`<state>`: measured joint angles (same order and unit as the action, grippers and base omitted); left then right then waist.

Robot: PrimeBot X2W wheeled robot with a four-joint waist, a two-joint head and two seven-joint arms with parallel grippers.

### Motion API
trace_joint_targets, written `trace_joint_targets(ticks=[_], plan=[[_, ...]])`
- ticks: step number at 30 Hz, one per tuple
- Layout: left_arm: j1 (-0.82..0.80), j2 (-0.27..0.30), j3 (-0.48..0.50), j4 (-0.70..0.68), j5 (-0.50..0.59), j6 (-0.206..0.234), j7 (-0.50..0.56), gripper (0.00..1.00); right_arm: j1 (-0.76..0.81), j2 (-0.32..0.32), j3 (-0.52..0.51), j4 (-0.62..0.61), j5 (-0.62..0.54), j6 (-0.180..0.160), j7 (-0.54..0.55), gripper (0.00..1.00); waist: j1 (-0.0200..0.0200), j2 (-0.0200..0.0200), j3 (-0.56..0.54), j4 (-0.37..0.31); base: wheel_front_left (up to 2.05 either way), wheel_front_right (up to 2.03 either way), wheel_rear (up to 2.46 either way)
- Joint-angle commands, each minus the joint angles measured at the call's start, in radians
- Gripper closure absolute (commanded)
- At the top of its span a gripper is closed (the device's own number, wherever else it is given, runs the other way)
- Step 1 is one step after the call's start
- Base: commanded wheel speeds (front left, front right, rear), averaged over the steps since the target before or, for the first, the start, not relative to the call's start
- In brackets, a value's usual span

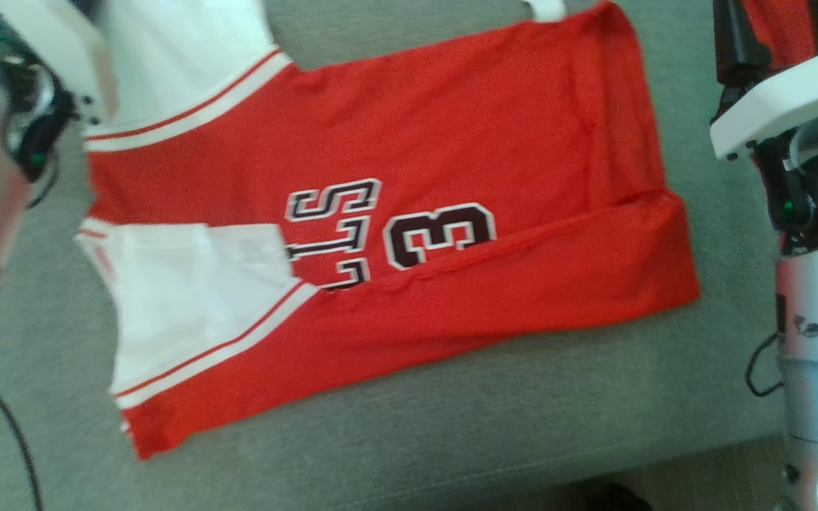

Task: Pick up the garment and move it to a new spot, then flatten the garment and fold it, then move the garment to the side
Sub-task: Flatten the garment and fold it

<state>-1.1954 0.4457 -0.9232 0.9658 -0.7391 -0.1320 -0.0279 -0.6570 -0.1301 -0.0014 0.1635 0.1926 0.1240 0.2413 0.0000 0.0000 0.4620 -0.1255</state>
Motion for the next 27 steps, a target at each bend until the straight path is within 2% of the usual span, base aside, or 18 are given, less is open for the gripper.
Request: trace_joint_targets(ticks=[1, 7, 12, 20, 27], plan=[[-0.064, 0.024, 0.027, -0.019, 0.009, 0.001, -0.045, 1.00, -0.020, -0.023, 0.023, -0.017, -0.003, 0.007, 0.015, 0.00, 0.0000, 0.0000, -0.041, 0.062, 0.00, 0.00, 0.00], [-0.033, -0.038, -0.008, -0.061, 0.033, 0.002, -0.150, 1.00, -0.022, -0.099, 0.058, 0.103, -0.004, 0.007, 0.059, 0.00, 0.0000, 0.0000, -0.073, 0.157, 0.00, 0.00, 0.00], [0.001, -0.076, -0.036, -0.115, 0.051, 0.004, -0.183, 1.00, -0.036, -0.166, 0.126, 0.227, 0.004, 0.007, 0.087, 0.00, 0.0000, 0.0000, -0.075, 0.207, 0.00, 0.00, 0.00], [0.035, -0.097, -0.078, -0.176, 0.064, 0.004, -0.180, 1.00, -0.104, -0.210, 0.181, 0.399, 0.010, 0.007, 0.068, 0.00, 0.0000, 0.0000, -0.061, 0.222, 0.00, 0.00, 0.00], [0.031, -0.094, -0.085, -0.191, 0.064, 0.005, -0.171, 1.00, -0.170, -0.201, 0.205, 0.500, 0.049, 0.007, 0.049, 0.00, 0.0000, 0.0000, -0.048, 0.220, 0.00, 0.00, 0.00]])
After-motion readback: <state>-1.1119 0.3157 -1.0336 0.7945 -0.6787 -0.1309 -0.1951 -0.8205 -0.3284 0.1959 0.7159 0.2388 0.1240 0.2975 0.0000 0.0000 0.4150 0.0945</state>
